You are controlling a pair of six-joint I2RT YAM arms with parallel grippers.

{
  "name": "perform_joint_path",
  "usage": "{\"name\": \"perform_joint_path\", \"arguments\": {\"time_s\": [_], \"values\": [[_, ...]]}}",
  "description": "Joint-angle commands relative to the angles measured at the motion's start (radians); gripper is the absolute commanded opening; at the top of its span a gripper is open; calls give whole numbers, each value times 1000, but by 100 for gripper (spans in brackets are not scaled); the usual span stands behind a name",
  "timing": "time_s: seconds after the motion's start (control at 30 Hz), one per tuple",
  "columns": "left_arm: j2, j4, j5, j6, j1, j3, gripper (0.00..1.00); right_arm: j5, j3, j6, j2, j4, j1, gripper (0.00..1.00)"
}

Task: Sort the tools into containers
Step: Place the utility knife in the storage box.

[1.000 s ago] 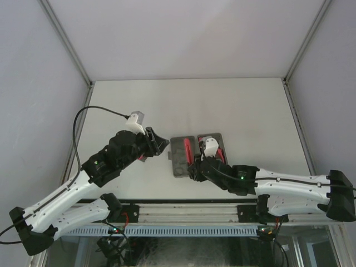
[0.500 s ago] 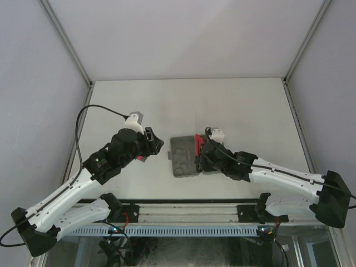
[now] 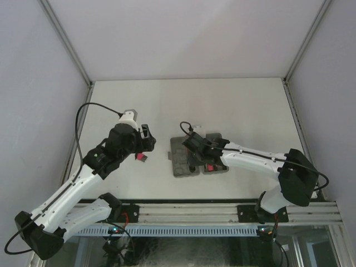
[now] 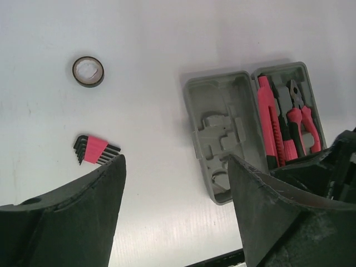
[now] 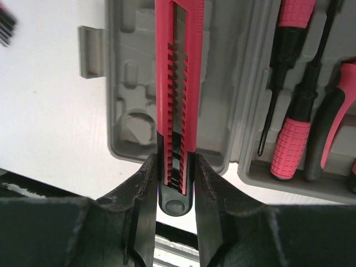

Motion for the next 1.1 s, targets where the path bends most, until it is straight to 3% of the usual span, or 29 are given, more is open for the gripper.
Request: {"name": "perform_joint_path", "arguments": {"time_s": [0.0, 0.37, 0.6, 0.73, 1.07], "values": [[2, 52, 39, 15, 29, 4, 78, -10, 49, -2, 34, -25, -25, 0], [98, 356, 249, -145, 31, -204, 79, -75, 48, -7, 116, 24, -73, 0], [172, 523, 281, -197, 35, -264, 73, -93, 48, 0, 138, 36, -94, 0], [249, 570, 309, -201, 49, -268, 66, -105, 48, 1, 147, 46, -99, 0], [377, 627, 317, -203, 59, -283, 58, -104, 48, 7, 151, 46, -100, 0]]}}
